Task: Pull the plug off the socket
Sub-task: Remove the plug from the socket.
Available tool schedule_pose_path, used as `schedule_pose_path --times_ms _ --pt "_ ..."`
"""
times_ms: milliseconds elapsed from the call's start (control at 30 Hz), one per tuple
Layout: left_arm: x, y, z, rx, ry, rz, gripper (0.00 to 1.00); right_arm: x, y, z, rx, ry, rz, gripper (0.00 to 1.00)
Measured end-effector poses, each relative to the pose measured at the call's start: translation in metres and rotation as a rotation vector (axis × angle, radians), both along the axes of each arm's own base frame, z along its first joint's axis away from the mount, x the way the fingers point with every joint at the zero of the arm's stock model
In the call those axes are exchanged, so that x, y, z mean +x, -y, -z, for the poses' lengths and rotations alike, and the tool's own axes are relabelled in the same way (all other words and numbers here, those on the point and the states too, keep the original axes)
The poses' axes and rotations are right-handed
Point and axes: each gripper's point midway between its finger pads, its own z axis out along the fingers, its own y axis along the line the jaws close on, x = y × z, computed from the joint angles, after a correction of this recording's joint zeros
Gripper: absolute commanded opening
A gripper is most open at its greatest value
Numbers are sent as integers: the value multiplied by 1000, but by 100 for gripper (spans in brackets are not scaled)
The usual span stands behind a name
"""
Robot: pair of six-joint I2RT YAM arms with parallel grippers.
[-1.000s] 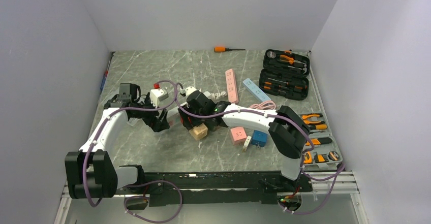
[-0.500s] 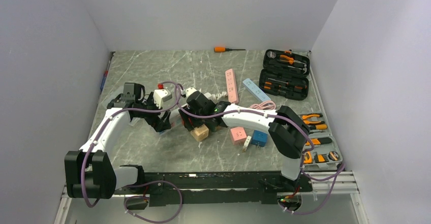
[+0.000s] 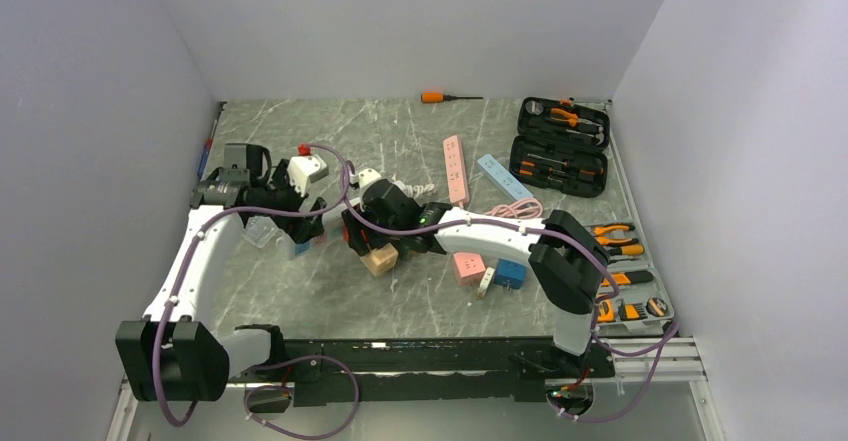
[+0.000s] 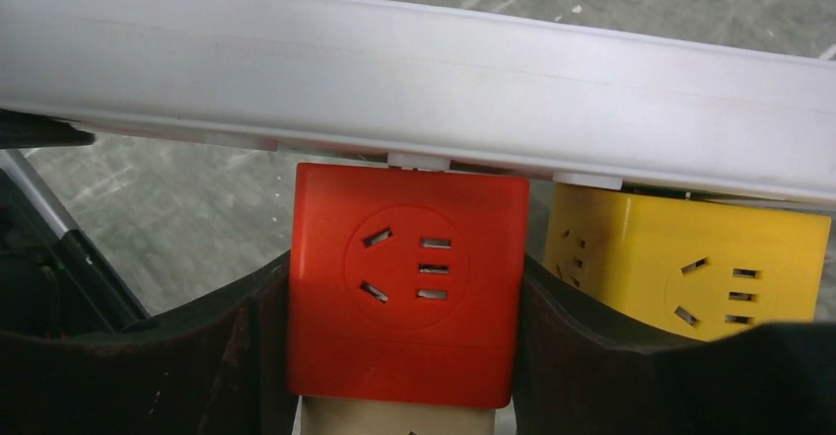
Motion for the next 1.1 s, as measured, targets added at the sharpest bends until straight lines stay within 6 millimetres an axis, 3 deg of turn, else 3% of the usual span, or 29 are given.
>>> schedule_pose_path --times_ms 133,333,1033,1100 --pt "-1 7 -21 -39 41 30 99 -3 -4 -3 14 -2 -17 1" --pt "-8 17 -28 -87 63 77 99 -11 -3 1 -7 -8 -40 0" --pt "-17 22 38 -95 -80 79 99 -16 3 8 -40 -31 -47 0" --pt "-18 23 42 -86 -84 79 96 -17 3 8 -41 -35 -52 0"
